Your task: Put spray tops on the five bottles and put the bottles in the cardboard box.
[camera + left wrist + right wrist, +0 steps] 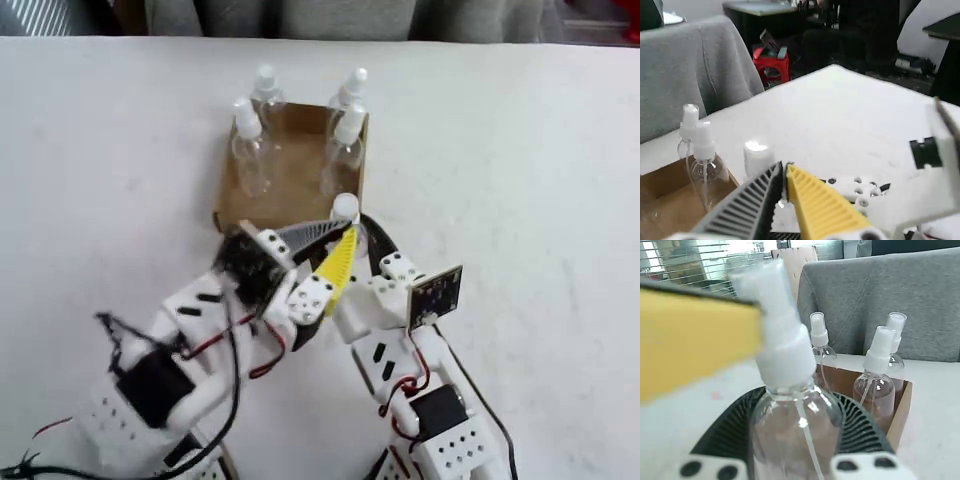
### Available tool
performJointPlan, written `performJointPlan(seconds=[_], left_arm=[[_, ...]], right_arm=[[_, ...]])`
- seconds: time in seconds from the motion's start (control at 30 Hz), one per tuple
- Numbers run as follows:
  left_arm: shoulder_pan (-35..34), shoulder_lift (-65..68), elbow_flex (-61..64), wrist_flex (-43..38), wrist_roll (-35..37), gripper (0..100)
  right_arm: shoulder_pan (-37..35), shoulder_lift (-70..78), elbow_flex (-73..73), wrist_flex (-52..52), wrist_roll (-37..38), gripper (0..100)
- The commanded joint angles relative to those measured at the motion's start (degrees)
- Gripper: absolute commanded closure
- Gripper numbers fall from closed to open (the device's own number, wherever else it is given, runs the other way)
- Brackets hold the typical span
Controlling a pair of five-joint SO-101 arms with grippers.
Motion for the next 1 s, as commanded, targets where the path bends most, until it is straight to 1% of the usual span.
performJointPlan(seconds=[0.0, 0.27, 0.4, 0.63, 0.67, 0.73, 0.83, 0.97], left_arm=[[0.4, 6.7, -6.5, -1.1, -0.1, 98], [0.4, 7.1, -7.7, 1.0, -0.2, 98], [0.7, 6.3, -8.4, 6.9, -0.4, 98], [0.3, -7.3, -8.2, 12.7, -0.5, 98], [-0.6, -9.3, -8.2, 13.5, -0.5, 98], [-4.5, -12.9, -7.7, 14.6, -0.5, 98], [-12.6, -15.2, -7.6, 15.7, -0.5, 98], [-23.1, -15.4, -7.6, 16.0, -0.3, 98]], right_arm=[[0.2, 0.0, 0.4, 0.1, -0.1, 98.2], [0.0, 0.0, 0.4, 0.1, -0.1, 98.2], [0.0, 0.0, 0.4, 0.2, -0.1, 98.2], [0.4, 0.0, 0.4, 0.2, -0.1, 98.2], [0.4, 0.0, 0.4, 0.2, -0.1, 98.2], [0.5, 0.0, 0.4, -0.1, -0.1, 98.2], [0.7, -0.5, 0.4, -0.5, -0.1, 98.2], [4.0, 0.0, 0.4, -6.7, -0.1, 98.2]])
